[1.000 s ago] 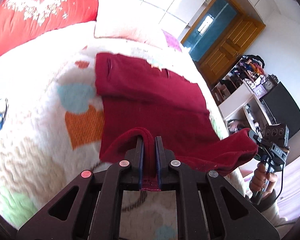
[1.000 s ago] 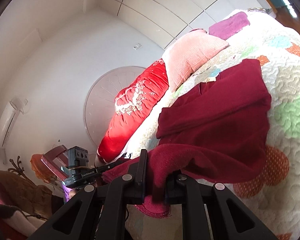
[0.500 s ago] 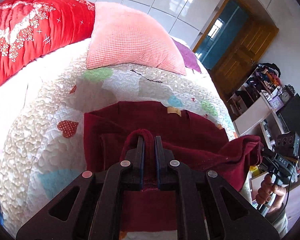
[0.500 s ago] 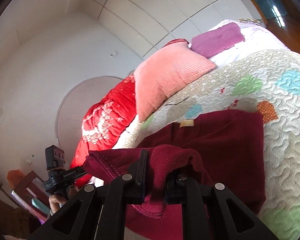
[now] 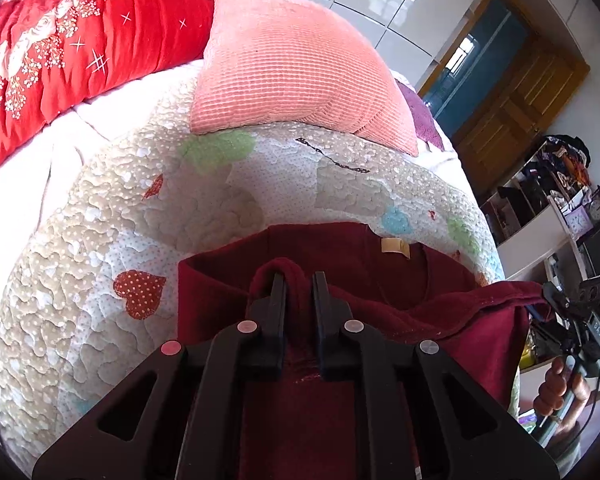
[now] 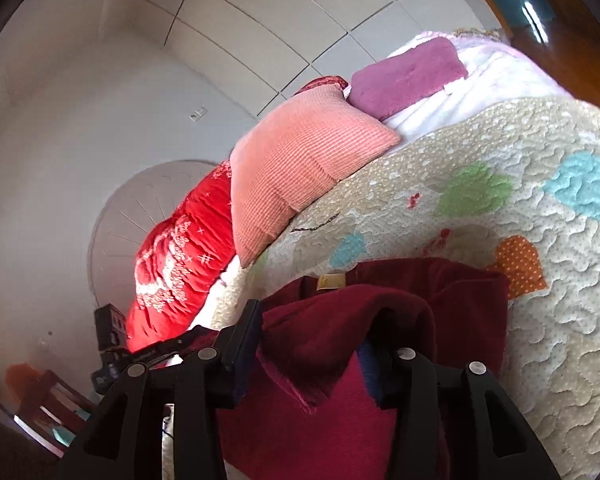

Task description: Fold small clothes

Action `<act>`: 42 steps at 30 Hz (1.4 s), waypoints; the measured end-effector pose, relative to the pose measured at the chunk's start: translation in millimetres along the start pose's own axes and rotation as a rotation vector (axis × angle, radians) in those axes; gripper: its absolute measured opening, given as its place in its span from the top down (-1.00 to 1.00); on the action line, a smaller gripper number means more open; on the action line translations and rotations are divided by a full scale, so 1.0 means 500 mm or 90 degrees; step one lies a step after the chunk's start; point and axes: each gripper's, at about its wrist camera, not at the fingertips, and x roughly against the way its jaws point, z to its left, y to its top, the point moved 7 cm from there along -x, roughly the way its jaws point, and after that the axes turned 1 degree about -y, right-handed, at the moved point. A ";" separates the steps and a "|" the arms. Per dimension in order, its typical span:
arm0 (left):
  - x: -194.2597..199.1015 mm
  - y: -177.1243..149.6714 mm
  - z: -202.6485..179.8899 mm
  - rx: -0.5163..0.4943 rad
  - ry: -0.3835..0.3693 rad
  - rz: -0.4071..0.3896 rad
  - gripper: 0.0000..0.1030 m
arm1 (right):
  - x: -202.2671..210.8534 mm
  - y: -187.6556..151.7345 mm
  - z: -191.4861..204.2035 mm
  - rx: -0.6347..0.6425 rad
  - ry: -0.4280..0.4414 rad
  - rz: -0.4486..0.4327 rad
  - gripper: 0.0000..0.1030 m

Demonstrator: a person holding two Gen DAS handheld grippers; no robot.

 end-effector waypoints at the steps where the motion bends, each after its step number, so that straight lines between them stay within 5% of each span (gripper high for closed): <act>1: 0.001 -0.002 0.003 0.008 0.003 0.002 0.79 | 0.004 0.003 0.003 -0.009 0.017 0.011 -0.01; 4: -0.001 -0.001 0.014 0.024 -0.006 0.012 0.61 | 0.045 0.024 0.008 -0.009 0.027 -0.010 -0.05; 7: 0.026 0.016 0.026 0.028 0.025 -0.030 -0.24 | 0.081 0.024 0.011 0.015 -0.008 -0.041 -0.09; 8: 0.039 0.025 0.027 0.036 0.018 -0.048 -0.33 | 0.073 0.011 0.021 0.043 -0.018 -0.023 -0.09; 13: 0.062 0.028 0.000 0.033 -0.021 -0.056 -0.33 | -0.012 -0.075 0.041 0.192 -0.133 0.059 -0.04; 19: -0.019 -0.014 -0.015 -0.012 0.057 -0.006 -0.33 | -0.059 -0.031 -0.072 0.144 -0.315 0.009 0.31; 25: -0.122 -0.044 0.038 0.000 0.137 0.039 -0.33 | -0.120 -0.005 -0.166 0.075 -0.346 0.013 0.46; 33: -0.072 -0.058 0.052 0.004 0.117 0.014 -0.33 | -0.048 -0.027 -0.085 0.107 -0.307 -0.005 0.46; 37: -0.005 -0.108 0.064 -0.009 0.109 -0.008 -0.33 | -0.068 -0.084 -0.076 0.130 -0.305 0.051 -0.04; 40: 0.027 -0.157 0.078 -0.022 0.114 -0.016 -0.33 | -0.080 -0.087 -0.051 0.146 -0.351 0.045 -0.03; 42: 0.045 -0.180 0.081 -0.021 0.102 -0.031 -0.33 | -0.095 -0.085 0.013 0.142 -0.288 0.029 -0.03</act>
